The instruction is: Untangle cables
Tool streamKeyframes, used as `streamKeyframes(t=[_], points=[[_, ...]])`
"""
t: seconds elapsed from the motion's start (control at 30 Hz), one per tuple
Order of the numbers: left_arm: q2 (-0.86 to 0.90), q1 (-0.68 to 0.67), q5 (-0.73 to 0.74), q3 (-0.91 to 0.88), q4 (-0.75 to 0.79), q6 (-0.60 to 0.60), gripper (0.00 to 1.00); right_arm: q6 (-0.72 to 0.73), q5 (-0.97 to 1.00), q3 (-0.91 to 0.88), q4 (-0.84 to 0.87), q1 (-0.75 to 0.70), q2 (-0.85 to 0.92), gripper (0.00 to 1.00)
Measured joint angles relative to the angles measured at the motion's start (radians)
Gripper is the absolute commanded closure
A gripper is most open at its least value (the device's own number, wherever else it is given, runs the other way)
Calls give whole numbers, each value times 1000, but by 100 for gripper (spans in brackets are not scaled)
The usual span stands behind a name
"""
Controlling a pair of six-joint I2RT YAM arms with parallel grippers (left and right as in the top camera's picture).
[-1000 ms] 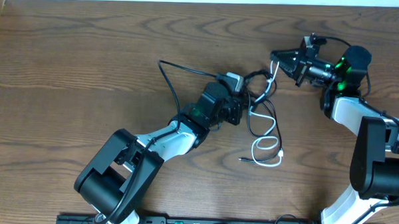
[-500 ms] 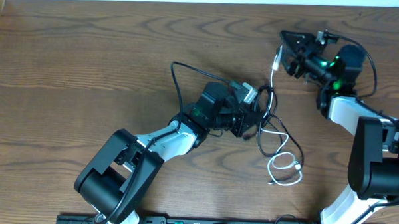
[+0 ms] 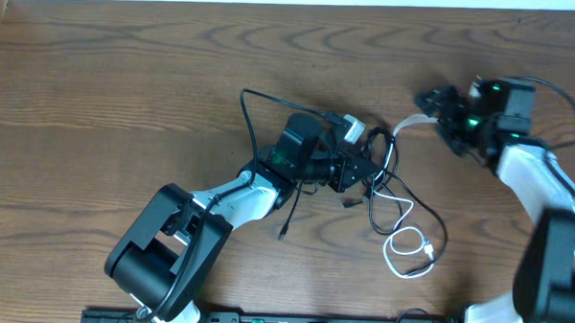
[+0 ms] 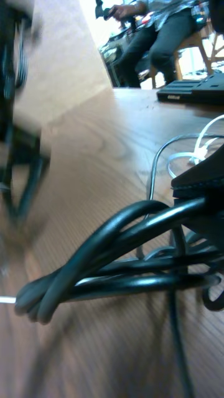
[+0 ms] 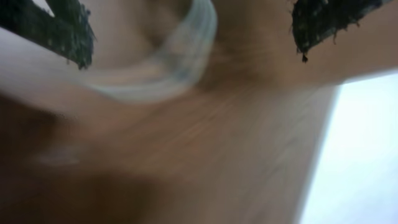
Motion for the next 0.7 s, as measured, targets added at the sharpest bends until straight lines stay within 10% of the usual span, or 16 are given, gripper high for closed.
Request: streamKeyframes(t=[0.23, 0.37, 0.7], points=[[0, 0, -111, 0, -86, -24, 92, -129, 290, 1, -312, -2, -224, 4], [0, 0, -148, 0, -95, -29, 92, -263, 206, 1, -378, 6, -265, 35], [0, 0, -183, 0, -109, -29, 92, -414, -21, -64, -360, 131, -199, 53]])
